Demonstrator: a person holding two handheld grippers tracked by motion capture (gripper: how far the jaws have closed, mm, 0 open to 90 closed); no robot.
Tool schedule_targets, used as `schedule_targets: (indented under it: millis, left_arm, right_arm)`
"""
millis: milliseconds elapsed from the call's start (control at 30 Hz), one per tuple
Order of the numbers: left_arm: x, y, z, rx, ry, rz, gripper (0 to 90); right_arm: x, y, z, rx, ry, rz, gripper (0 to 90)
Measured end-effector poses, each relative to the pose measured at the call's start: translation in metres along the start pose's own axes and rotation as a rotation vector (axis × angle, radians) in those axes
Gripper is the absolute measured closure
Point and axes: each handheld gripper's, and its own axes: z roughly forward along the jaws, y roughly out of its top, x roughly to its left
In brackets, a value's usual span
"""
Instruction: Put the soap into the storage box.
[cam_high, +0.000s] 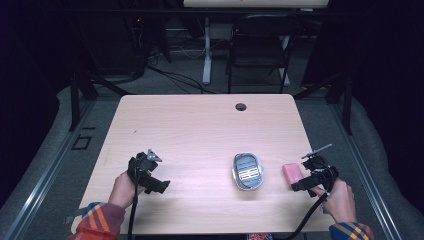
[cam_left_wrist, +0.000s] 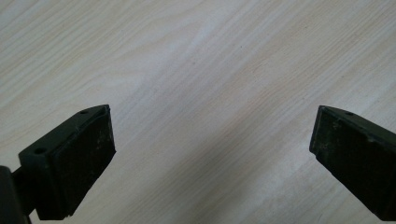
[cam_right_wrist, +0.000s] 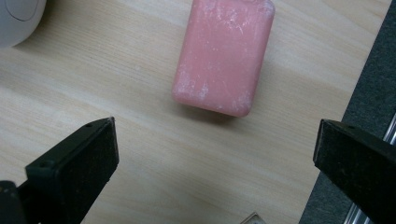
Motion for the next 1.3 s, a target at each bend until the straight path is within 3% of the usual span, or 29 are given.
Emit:
schedule_targets:
  millis: [133,200,233,333,767,867,967,1133,1300]
  left_arm:
    - [-0.001,0.0,0.0,0.001,0.001,0.002,0.1]
    - [0.0,0.0,0.001,0.003,-0.001,0.0,0.1]
    - [0.0,0.0,0.001,0.005,-0.001,0.0,0.1]
    - [0.0,-0.001,0.0,-0.002,0.006,-0.002,0.1]
    - [0.0,0.0,0.0,0.002,0.0,-0.001,0.1]
    - [0.0,0.0,0.0,0.002,-0.001,-0.001,0.1]
    - [0.0,-0.001,0.0,0.0,0.003,-0.002,0.1]
    - [0.0,-0.001,0.0,0.005,-0.002,-0.002,0.1]
    - [-0.001,-0.002,-0.001,-0.001,0.006,-0.002,0.1]
  right_arm:
    - [0.001,0.003,0.0,-0.015,0.001,0.011,0.0]
    - [0.0,0.006,-0.001,0.01,0.0,0.003,0.0]
    - [0.002,0.007,0.001,-0.002,-0.002,0.022,0.0]
    - [0.003,0.013,0.001,0.039,-0.03,0.005,0.0]
    - [0.006,0.037,0.009,0.063,0.017,0.026,0.0]
    - [0.006,0.039,0.012,0.054,0.018,0.042,0.0]
    - [0.003,0.046,0.015,0.093,0.01,0.032,0.0]
    - [0.003,0.051,0.021,0.111,0.01,0.036,0.0]
    - [0.0,0.056,0.031,0.108,0.015,0.064,0.0]
